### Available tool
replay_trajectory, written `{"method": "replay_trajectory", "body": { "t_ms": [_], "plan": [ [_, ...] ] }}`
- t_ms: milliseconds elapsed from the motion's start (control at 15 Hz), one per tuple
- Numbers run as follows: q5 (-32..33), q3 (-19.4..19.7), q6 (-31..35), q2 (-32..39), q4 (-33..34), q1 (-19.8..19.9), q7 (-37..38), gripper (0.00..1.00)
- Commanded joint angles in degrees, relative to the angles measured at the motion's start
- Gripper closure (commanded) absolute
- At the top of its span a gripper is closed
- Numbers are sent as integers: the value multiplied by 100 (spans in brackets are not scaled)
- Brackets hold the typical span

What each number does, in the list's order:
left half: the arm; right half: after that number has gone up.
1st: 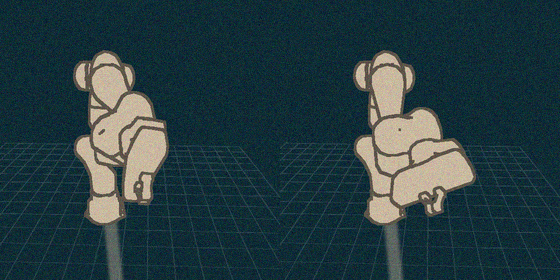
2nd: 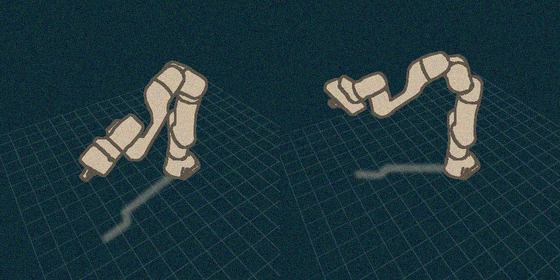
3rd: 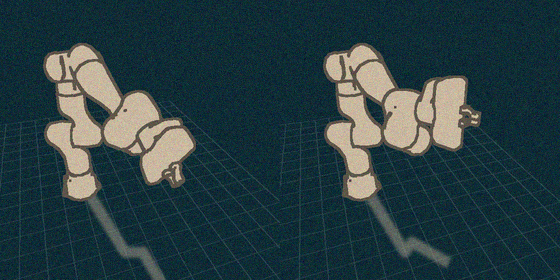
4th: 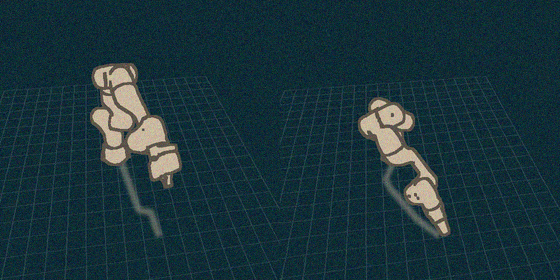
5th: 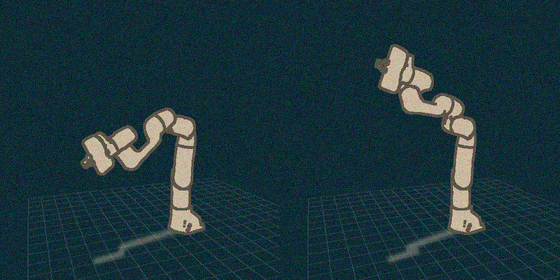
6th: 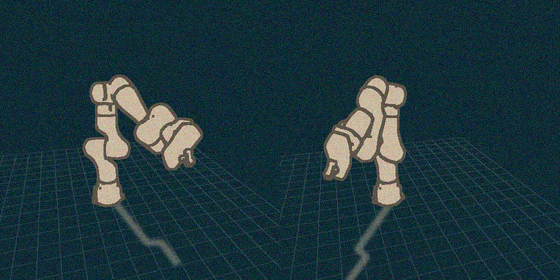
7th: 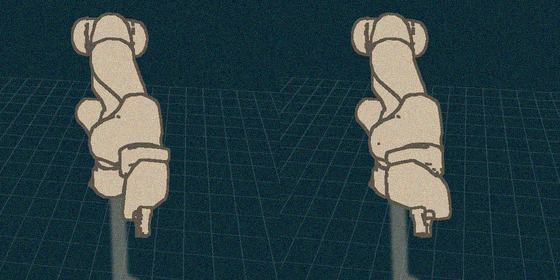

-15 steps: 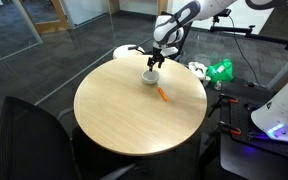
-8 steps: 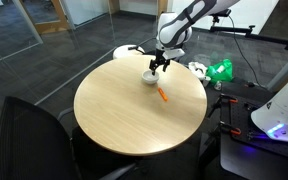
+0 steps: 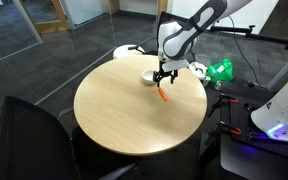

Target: Move the bowl to the right, then put the orange marker in the white bowl

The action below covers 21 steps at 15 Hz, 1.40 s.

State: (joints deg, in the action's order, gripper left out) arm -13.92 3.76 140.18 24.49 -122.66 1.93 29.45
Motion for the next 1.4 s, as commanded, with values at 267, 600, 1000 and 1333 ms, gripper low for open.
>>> {"method": "replay_trajectory", "body": {
  "t_ms": [267,600,1000,1333],
  "plan": [
    [202,329,139,64,-241,-483,1177,0],
    [912,653,1109,180,-469,-795,1670,0],
    [1141,799,1900,513,-553,-888,1536,0],
    [1026,788,2179,755,-513,-863,1407,0]
  ]
}}
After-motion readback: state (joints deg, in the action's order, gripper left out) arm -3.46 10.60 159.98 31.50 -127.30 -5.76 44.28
